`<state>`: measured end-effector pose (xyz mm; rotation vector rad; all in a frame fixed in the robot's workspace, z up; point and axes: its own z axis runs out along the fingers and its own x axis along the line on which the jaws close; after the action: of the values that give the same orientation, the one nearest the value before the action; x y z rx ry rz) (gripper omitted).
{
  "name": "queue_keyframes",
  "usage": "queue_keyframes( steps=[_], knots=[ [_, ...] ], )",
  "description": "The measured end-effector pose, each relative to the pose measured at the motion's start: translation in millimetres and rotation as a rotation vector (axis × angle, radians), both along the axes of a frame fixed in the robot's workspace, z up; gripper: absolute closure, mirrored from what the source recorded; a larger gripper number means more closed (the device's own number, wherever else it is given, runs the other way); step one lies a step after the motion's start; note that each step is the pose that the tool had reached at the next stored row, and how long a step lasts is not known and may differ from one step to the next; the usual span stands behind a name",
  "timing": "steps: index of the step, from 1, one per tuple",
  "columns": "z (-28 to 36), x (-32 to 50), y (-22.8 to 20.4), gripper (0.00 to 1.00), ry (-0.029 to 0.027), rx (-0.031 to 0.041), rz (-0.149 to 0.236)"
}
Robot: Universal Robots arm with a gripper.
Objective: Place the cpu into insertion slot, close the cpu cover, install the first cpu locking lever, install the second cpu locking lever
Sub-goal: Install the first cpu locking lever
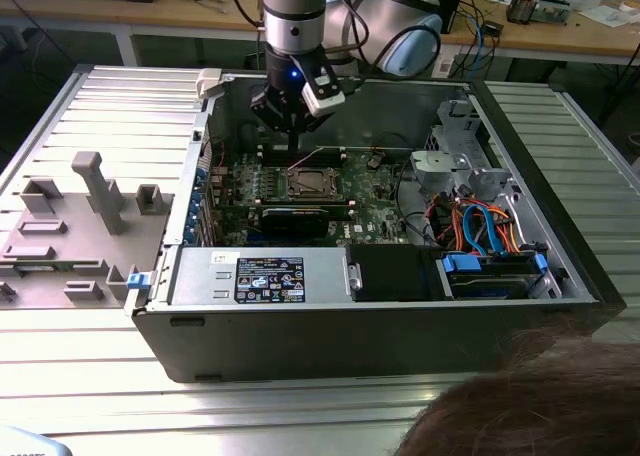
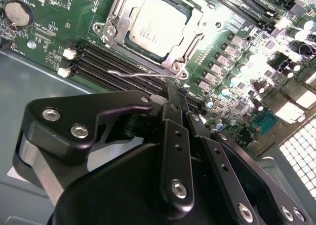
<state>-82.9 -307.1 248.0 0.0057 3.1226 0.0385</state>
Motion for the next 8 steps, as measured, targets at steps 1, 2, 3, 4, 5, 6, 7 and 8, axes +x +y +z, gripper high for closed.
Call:
queue_keyframes(
  steps=[1, 2, 3, 4, 5, 6, 7, 8],
  knots=[
    [-1.6, 0.8, 0.0, 0.89, -0.0001, 0.0004, 0.000],
    [-2.8, 1.1, 0.0, 0.89, 0.0000, 0.0004, 0.000],
    [-3.1, 1.2, 0.0, 0.89, 0.0000, 0.0003, 0.000],
    [-3.3, 1.3, 0.0, 0.89, 0.0000, 0.0003, 0.000],
    [-3.5, 1.3, 0.0, 0.89, 0.0001, 0.0003, 0.000],
    [-3.8, 1.3, 0.0, 0.89, 0.0000, 0.0003, 0.000],
    [-4.2, 1.4, 0.0, 0.89, 0.0000, 0.0003, 0.000],
    [-4.6, 1.5, 0.0, 0.89, 0.0000, 0.0003, 0.000]
  ],
)
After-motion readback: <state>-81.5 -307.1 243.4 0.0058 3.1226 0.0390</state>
